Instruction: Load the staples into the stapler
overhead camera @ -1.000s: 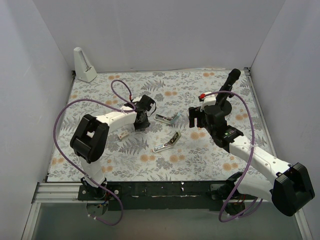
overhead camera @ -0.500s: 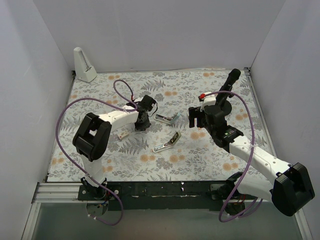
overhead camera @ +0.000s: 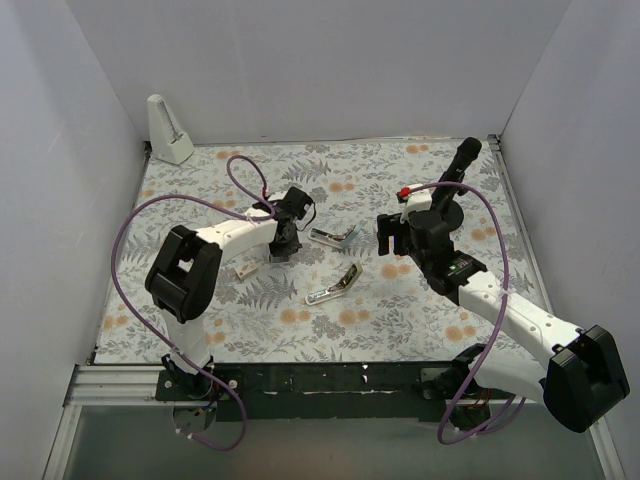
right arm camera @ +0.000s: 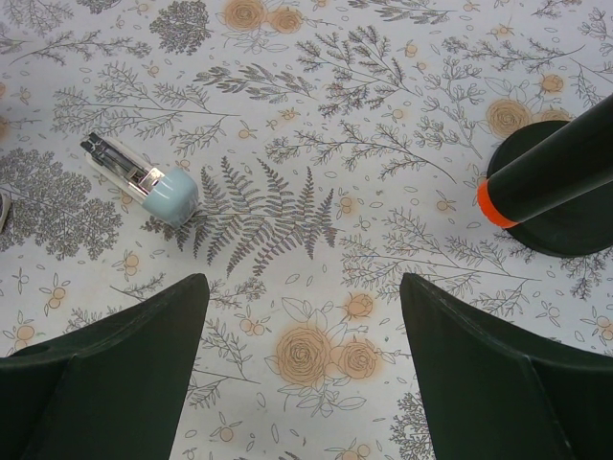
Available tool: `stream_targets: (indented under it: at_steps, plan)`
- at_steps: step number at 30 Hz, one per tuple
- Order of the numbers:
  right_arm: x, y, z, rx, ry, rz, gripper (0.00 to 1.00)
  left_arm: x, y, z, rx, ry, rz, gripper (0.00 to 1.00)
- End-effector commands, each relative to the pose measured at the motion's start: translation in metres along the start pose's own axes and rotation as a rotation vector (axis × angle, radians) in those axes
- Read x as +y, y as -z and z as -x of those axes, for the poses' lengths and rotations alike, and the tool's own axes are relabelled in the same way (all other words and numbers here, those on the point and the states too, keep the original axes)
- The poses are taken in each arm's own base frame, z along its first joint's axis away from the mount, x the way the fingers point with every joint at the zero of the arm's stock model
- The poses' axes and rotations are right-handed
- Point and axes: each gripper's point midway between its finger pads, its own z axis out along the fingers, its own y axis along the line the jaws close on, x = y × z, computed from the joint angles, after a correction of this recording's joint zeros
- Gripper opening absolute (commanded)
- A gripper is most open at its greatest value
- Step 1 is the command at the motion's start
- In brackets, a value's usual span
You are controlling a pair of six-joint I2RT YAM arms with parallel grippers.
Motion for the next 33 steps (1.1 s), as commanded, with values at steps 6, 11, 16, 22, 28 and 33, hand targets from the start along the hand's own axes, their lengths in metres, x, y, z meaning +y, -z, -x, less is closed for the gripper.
stream_targets:
  at_steps: [6, 11, 16, 22, 28, 33]
  plan:
    - [0.007, 0.002, 0.016, -0.056, -0.009, 0.039, 0.89, -0.011, 0.046, 0.036, -0.122, -0.056, -0.090, 0.15]
    - [0.009, 0.005, 0.018, -0.062, 0.001, 0.058, 0.89, -0.018, 0.073, 0.035, -0.175, -0.241, -0.177, 0.13]
    - [0.010, 0.012, 0.019, -0.065, -0.002, 0.076, 0.89, -0.042, 0.107, 0.015, -0.176, -0.410, -0.407, 0.04]
    - [0.014, 0.024, 0.018, -0.076, -0.003, 0.118, 0.89, -0.057, 0.134, -0.024, -0.174, -0.649, -0.618, 0.04]
    - [0.012, 0.035, 0.010, -0.080, -0.013, 0.125, 0.89, -0.074, 0.141, -0.059, -0.173, -0.834, -0.735, 0.06]
    - [0.006, 0.040, 0.008, -0.104, -0.013, 0.105, 0.89, -0.084, 0.138, -0.082, -0.167, -0.943, -0.759, 0.07]
